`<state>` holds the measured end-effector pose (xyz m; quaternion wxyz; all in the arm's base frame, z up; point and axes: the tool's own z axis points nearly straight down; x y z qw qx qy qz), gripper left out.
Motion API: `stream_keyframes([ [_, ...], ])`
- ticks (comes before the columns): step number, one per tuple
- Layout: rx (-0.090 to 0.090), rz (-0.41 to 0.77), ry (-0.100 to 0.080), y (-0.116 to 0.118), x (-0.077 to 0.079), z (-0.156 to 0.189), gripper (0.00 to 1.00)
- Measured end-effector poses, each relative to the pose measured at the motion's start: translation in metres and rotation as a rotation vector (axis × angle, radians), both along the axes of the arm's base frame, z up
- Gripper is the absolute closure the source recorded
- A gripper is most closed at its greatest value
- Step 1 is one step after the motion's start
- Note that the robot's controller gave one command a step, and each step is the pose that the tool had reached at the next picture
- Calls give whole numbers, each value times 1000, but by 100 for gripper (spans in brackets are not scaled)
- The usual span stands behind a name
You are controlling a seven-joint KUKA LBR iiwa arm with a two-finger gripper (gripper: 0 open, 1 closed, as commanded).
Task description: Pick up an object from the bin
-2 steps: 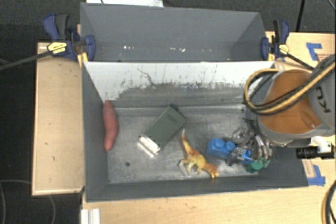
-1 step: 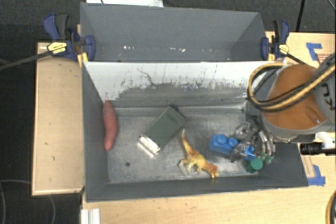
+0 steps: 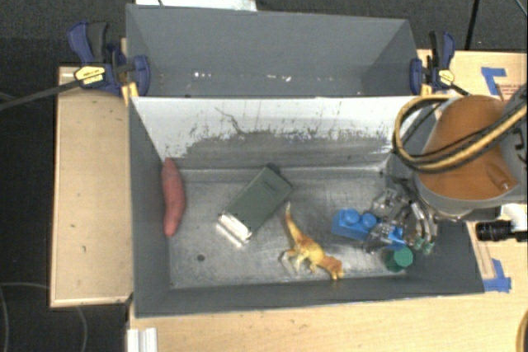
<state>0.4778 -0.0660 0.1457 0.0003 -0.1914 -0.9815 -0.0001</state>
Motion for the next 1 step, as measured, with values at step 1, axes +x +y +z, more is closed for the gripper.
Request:
stream_keyframes([
  [1, 0, 1, -1, 0, 0, 18, 100],
])
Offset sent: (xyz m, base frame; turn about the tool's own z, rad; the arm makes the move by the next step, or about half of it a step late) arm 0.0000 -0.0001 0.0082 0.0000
